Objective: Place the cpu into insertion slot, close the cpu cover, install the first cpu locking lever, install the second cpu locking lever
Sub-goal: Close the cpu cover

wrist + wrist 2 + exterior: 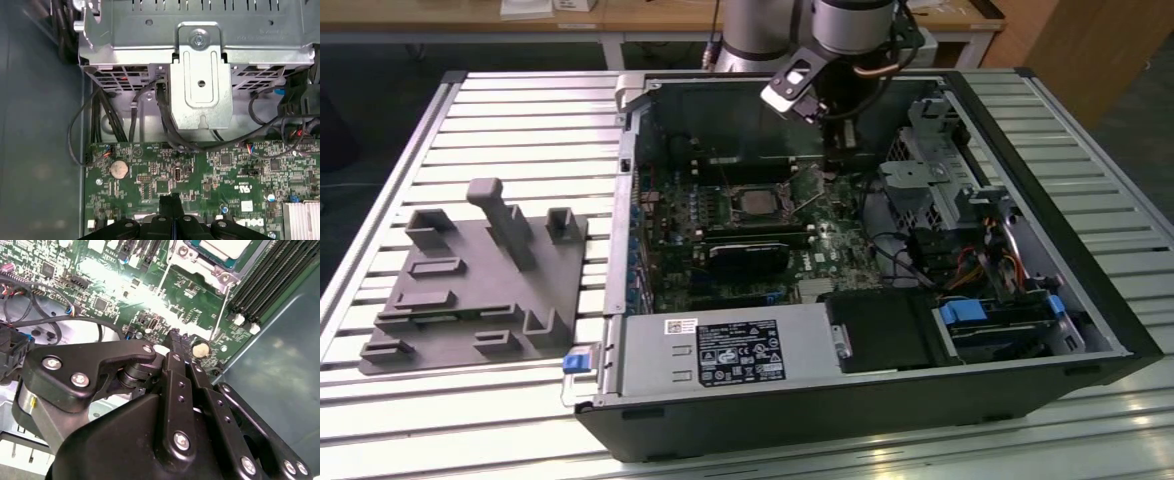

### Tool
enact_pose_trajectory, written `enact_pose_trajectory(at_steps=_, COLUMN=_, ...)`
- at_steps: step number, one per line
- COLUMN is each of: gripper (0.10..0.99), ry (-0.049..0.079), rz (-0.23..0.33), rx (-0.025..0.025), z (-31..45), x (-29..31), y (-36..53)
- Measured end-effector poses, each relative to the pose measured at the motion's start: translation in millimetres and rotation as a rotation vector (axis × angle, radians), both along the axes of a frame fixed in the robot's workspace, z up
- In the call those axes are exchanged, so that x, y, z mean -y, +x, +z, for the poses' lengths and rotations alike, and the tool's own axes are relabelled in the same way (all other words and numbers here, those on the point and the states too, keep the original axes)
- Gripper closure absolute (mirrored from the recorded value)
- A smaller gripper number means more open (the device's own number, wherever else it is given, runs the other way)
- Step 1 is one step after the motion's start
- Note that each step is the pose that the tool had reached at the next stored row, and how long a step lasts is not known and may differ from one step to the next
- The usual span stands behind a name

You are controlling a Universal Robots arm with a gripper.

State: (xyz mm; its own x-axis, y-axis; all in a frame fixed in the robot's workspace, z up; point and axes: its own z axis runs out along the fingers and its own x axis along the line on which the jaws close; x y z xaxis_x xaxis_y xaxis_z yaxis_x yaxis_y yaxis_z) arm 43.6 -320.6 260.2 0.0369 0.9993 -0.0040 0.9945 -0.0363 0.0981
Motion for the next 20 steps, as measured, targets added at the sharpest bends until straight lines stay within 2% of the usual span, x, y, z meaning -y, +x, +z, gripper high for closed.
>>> enact_pose_trajectory(at_steps=10, gripper=0.98, ry=-0.006, rz=0.0, rx=-0.0036, z=-6.7, x=0.0, y=9.8)
enact_pose_trajectory(at_steps=20, gripper=0.98, ry=-0.006, rz=-0.005, rx=-0.0077, z=-17.8, x=-2.6, y=11.0)
